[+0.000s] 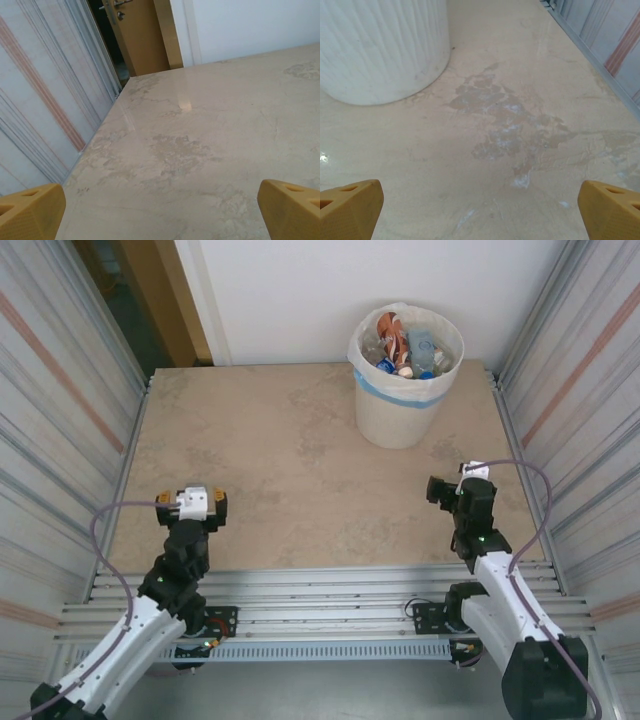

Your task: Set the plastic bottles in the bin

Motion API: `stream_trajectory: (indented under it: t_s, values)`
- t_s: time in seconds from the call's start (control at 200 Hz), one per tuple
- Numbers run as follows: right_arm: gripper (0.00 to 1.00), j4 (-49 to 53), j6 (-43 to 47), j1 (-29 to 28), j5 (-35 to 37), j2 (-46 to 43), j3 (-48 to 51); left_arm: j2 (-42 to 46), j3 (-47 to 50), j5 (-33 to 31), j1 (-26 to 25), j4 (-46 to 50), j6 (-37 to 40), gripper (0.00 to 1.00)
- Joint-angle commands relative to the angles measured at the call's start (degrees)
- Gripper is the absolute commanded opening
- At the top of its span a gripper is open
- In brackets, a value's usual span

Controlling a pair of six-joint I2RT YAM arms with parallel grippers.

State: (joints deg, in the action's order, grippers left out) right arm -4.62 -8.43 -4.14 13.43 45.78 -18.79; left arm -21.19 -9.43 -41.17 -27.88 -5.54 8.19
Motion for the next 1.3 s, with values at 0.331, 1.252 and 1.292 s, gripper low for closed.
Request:
stream_trajectory:
  t_s: [0.331,1.252,1.292]
  values:
    - [0.98,-22.91,3.4,0.36,-6.41,14.51,2.0,-20.68,5.38,24.45,18.3,-27.41,-3.05,0.99]
    - [0.98,-41.98,4.7,8.09,-21.65,35.13,-0.7,-64.24,-2.55,37.74,20.32,-60.58,2.04,0.99]
    - [0.98,-42.85,4.89,8.19,-22.23,36.25,-0.8,-65.74,-3.31,37.77,20.32,-60.82,2.36,0.99]
